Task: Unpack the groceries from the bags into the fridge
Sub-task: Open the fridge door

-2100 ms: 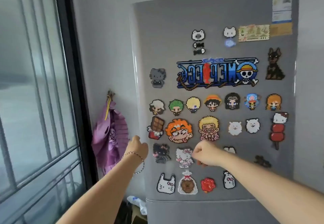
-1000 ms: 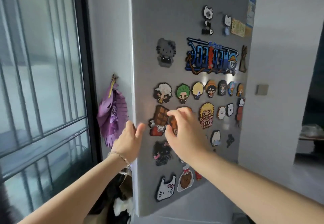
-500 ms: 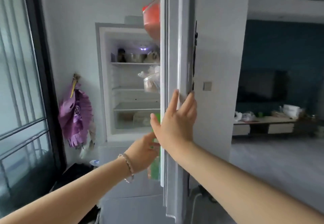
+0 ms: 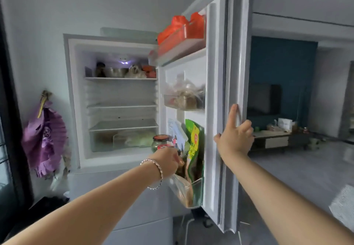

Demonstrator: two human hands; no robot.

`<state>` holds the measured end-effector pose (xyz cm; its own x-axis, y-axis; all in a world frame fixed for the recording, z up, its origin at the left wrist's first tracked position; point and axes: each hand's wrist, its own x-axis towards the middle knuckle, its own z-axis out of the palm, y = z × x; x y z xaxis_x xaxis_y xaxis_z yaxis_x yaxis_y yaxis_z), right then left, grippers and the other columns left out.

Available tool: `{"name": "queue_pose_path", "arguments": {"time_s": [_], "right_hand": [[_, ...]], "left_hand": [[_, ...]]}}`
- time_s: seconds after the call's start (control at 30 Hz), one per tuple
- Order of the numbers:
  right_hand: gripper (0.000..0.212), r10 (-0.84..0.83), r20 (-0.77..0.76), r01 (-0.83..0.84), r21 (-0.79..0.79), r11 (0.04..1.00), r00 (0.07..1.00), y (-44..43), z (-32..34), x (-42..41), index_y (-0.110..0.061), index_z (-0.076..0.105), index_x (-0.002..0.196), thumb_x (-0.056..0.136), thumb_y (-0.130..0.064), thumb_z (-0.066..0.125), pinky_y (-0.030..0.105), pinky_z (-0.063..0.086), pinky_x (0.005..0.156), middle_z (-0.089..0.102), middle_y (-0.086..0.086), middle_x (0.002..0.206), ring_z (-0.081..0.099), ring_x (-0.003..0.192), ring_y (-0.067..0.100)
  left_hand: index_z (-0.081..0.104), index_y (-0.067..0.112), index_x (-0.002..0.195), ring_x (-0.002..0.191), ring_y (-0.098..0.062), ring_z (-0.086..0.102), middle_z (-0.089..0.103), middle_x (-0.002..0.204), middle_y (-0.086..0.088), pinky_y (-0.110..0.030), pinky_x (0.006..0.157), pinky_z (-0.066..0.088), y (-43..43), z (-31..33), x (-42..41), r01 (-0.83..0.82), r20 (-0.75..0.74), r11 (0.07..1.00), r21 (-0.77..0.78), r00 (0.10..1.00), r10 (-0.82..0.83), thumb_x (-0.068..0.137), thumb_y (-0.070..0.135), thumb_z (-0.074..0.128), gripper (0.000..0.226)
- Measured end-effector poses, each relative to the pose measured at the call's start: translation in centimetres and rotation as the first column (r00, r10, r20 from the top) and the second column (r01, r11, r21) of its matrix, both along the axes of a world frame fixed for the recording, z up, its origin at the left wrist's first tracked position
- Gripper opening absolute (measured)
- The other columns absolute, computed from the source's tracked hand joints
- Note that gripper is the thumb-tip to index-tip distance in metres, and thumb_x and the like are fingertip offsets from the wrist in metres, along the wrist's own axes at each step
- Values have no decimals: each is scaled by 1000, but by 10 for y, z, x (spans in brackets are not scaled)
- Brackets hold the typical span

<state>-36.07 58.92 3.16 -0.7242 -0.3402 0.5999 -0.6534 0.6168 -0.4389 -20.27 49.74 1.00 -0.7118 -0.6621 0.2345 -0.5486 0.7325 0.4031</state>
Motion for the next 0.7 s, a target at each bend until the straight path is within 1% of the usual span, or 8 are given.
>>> {"name": "queue_pose_path", "arguments": {"time_s": [0.1, 0.2, 0.27, 0.37, 0.53, 0.57, 0.63, 0.7], "right_hand": [[96, 18, 18, -17, -20, 1000, 1000, 16, 1, -68, -30, -12, 149, 88, -32, 62, 41, 42, 90, 27, 26, 137, 42, 111, 37], [98, 69, 51, -68, -26, 997, 996, 22, 1, -130, -32, -10, 149, 85, -35, 64, 44, 46, 90, 30, 25, 136, 44, 113, 37], [98, 101, 61, -99, -32, 995, 993, 23, 0, -160, -32, -8, 149, 85, -35, 65, 45, 47, 90, 31, 24, 137, 45, 114, 37], [97, 130, 76, -126, -49, 991, 989, 22, 0, -198, -31, -6, 150, 84, -34, 66, 43, 45, 89, 30, 23, 140, 41, 121, 37], [94, 150, 128, -141, -73, 987, 980, 28, 7, -209, -31, 2, 149, 82, -32, 69, 41, 44, 84, 28, 22, 139, 37, 121, 36], [91, 150, 98, -142, -76, 987, 984, 30, 7, -200, -27, 8, 148, 82, -31, 69, 42, 42, 89, 24, 23, 140, 31, 125, 37], [76, 259, -89, -267, -88, 960, 962, 31, 3, -169, -17, 27, 144, 82, -25, 69, 43, 35, 99, 25, 23, 141, 27, 128, 37], [51, 497, -248, -525, -62, 849, 832, 24, -3, -130, -11, 49, 129, 81, -17, 65, 40, 36, 97, 44, 17, 126, 40, 119, 34]], "left_hand": [[63, 9, 109, 99, -23, 59, 63, 108, -7, -29, 86, 47, 11, 1, -49, -16, 55, 1000, 5, 998, 16, 93, 12, 44, 24], [63, 10, 111, 91, -18, 54, 63, 115, -8, -24, 84, 43, 18, 8, -94, -36, 57, 999, 4, 998, 36, 91, 16, 50, 24], [62, 10, 112, 86, -14, 47, 62, 115, -8, -23, 79, 41, 20, 12, -122, -61, 57, 998, -6, 997, 61, 91, 17, 52, 24], [61, 16, 103, 87, -16, 50, 60, 105, -7, -25, 79, 42, 18, 19, -160, -108, 73, 994, -35, 991, 110, 90, 15, 52, 15], [57, 22, 98, 88, -16, 49, 60, 106, -4, -27, 86, 45, 10, 17, -176, -177, 74, 982, -66, 981, 182, 91, 13, 48, 15], [54, 23, 95, 88, -16, 49, 58, 101, -2, -28, 85, 45, 10, 15, -171, -197, 79, 978, -72, 976, 203, 91, 14, 47, 12], [54, 21, 91, 87, -17, 51, 55, 96, 0, -26, 80, 44, 9, 9, -150, -261, 80, 962, -77, 961, 266, 90, 14, 46, 11], [63, 14, 93, 89, -22, 56, 62, 96, -4, -28, 79, 44, 9, 3, -121, -337, 48, 940, -50, 939, 339, 88, 12, 46, 18]]}}
